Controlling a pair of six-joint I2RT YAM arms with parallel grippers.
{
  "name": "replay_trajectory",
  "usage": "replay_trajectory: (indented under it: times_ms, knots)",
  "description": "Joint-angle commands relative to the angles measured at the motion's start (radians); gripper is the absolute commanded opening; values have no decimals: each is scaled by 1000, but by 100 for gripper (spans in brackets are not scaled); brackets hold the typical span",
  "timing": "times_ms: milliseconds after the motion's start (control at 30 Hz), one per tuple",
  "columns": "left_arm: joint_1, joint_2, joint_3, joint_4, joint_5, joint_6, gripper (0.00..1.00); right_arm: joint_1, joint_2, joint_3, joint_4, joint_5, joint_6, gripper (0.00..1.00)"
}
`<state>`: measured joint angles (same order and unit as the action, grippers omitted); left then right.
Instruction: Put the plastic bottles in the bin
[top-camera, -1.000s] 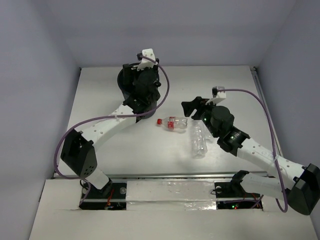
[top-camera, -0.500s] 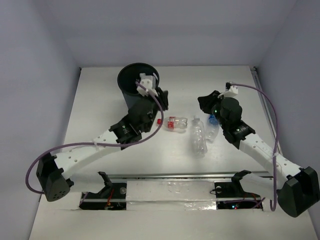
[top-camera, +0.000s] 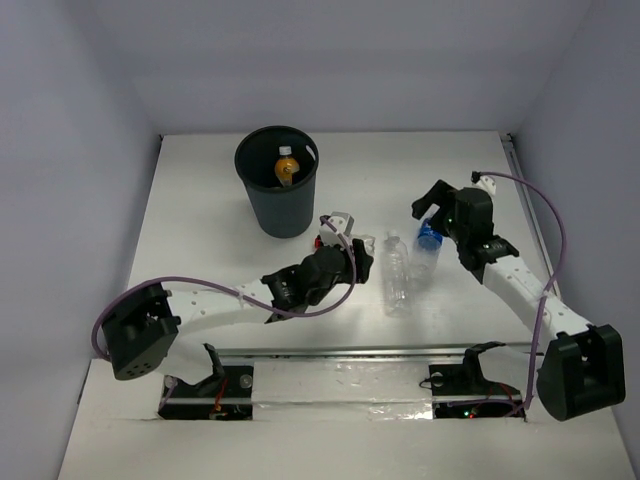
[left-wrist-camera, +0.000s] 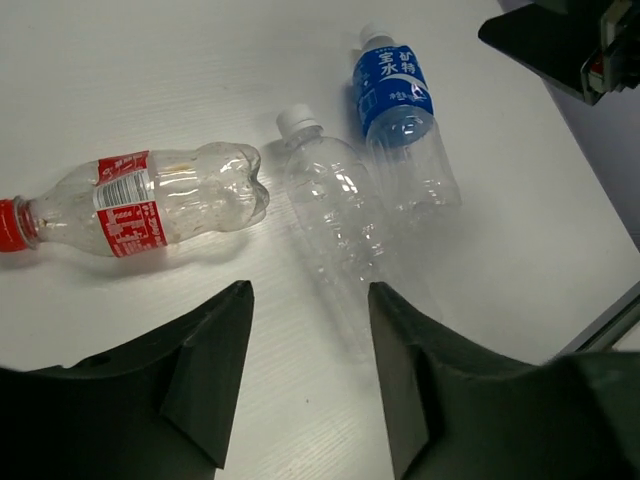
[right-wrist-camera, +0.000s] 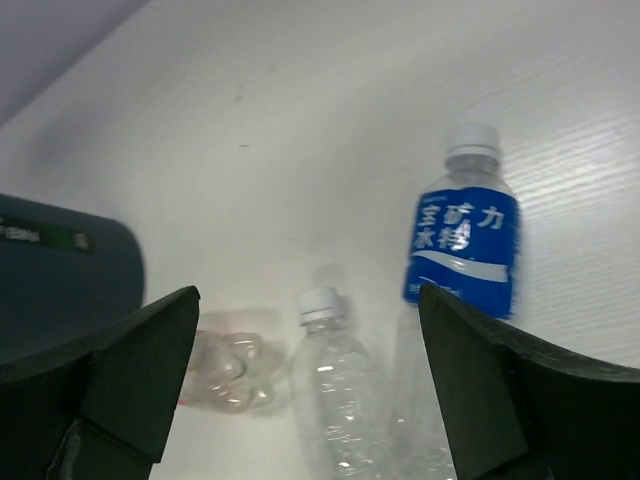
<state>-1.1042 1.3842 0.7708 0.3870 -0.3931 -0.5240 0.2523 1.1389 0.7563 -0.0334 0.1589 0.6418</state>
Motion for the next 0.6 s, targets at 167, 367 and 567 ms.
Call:
replay_trajectory:
  times_ms: [167, 367, 567]
  knots:
    - [-2, -1, -42, 110, 31, -22, 63, -21, 179, 86, -157, 46, -82, 96]
    - [-2, -1, -31, 73, -75, 19, 74, -56, 263, 129, -210, 57, -97, 96]
    - [-2, 1, -77, 148, -34, -4, 76, -56, 332, 205, -288, 80, -108, 95]
